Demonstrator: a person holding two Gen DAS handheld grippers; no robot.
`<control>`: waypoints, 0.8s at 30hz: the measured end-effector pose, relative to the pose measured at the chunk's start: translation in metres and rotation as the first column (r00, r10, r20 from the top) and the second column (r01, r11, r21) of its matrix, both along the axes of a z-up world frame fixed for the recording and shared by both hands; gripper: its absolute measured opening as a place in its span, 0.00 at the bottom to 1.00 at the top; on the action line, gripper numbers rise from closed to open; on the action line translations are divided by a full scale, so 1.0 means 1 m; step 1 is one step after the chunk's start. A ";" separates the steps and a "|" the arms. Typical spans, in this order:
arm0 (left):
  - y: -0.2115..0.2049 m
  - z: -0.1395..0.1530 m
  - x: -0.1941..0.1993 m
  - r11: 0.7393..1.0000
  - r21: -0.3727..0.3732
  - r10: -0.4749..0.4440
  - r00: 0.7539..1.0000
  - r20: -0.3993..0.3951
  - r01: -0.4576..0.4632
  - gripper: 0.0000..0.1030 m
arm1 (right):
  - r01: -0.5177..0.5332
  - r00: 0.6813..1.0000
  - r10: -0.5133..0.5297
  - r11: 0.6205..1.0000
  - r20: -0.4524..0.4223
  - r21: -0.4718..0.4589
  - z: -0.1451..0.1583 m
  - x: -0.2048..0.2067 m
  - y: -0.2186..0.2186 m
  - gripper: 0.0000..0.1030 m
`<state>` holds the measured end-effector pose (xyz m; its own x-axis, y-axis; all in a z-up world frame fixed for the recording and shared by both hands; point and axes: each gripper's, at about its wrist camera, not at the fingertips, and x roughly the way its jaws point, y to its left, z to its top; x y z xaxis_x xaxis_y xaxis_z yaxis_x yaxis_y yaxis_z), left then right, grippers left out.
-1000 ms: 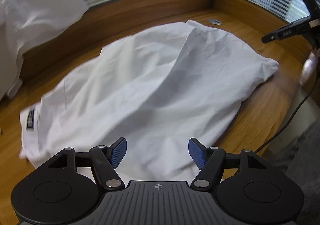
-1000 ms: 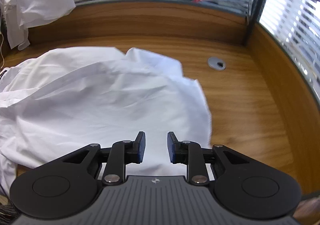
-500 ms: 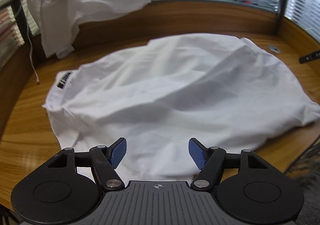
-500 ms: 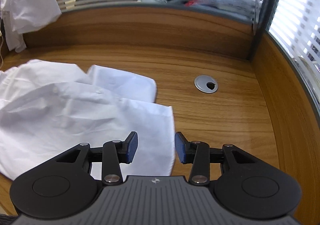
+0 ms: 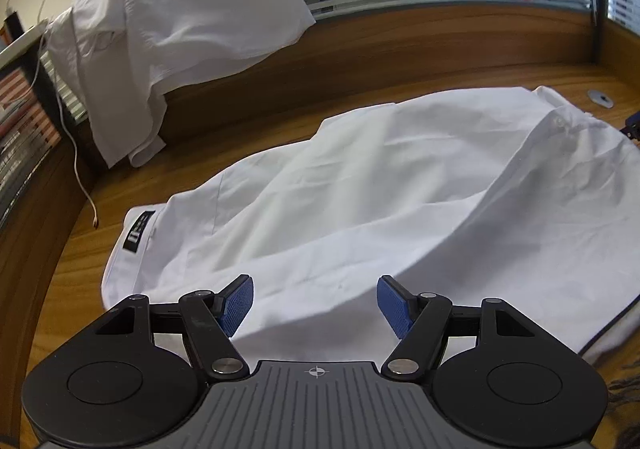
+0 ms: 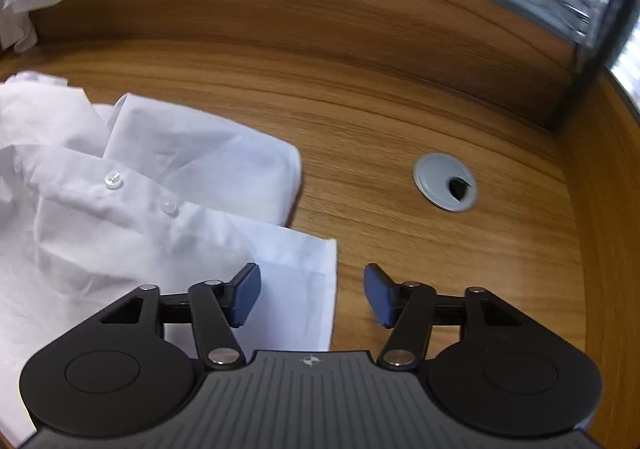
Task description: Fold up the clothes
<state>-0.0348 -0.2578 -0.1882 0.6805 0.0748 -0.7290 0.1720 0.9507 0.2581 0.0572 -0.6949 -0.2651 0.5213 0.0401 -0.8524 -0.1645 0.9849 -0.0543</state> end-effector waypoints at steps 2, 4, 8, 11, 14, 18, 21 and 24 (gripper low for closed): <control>-0.004 -0.005 0.007 1.000 0.013 -0.004 1.000 -0.008 0.004 0.68 | -0.024 1.000 0.024 1.000 -0.008 -0.012 -0.005 0.006 0.003 0.63; -0.008 -0.009 0.012 0.999 0.032 -0.014 1.000 -0.014 0.014 0.68 | -0.040 0.999 0.040 0.999 -0.019 -0.015 -0.009 0.011 0.003 0.63; -0.012 -0.015 0.019 0.998 0.059 -0.010 1.000 -0.013 0.011 0.61 | -0.030 0.999 0.031 0.999 -0.031 0.034 -0.014 0.016 -0.004 0.61; -0.010 -0.018 0.022 0.998 0.060 0.010 1.000 -0.016 -0.009 0.34 | -0.041 0.999 0.043 0.997 -0.027 0.072 -0.014 0.015 -0.006 0.37; -0.005 -0.017 0.022 0.999 0.041 0.030 1.000 0.000 -0.030 0.09 | -0.080 0.997 0.082 0.994 -0.018 0.072 -0.012 0.012 0.000 0.05; 0.007 -0.009 0.019 0.997 -0.017 0.070 0.997 0.038 -0.069 0.02 | -0.084 0.995 0.082 0.996 0.053 0.032 0.004 -0.002 0.004 0.05; 0.016 0.002 0.016 0.993 -0.059 0.112 0.990 0.087 -0.107 0.02 | -0.070 0.988 0.068 0.998 0.137 0.006 0.032 -0.016 0.003 0.05; 0.025 0.018 0.016 0.986 -0.111 0.139 0.983 0.123 -0.126 0.02 | -0.076 0.969 0.077 0.997 0.234 -0.014 0.070 -0.026 0.003 0.05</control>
